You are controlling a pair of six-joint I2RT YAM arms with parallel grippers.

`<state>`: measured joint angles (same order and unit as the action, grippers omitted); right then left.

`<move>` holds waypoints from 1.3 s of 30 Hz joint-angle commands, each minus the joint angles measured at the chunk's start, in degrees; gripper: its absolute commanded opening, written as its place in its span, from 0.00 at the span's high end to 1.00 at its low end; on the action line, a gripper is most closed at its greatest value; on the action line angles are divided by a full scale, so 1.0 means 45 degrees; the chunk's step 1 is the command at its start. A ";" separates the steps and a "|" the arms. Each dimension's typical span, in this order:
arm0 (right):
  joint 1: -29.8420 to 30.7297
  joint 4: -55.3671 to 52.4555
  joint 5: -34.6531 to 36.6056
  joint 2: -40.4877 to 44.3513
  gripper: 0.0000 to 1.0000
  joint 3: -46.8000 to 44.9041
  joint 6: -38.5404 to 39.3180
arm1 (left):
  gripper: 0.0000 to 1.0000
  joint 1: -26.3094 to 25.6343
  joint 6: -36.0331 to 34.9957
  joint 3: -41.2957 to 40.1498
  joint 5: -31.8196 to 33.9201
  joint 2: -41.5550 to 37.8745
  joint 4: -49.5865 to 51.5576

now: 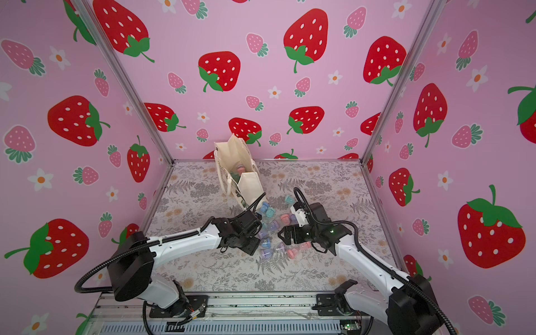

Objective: Put the hourglass into the canvas bag
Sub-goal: Pick up the hourglass from the center of the board.

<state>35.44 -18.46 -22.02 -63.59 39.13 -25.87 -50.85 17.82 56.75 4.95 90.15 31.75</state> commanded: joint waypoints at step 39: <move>-0.0046 0.0557 0.0124 -0.0475 0.01 0.0054 -0.0033 | 0.49 0.0674 -0.0826 -0.0150 -0.1419 0.1367 -0.1365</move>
<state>35.44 -16.45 -21.67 -65.95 39.13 -25.89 -47.90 14.13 56.53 -0.36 98.48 25.54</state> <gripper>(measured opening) 0.993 0.532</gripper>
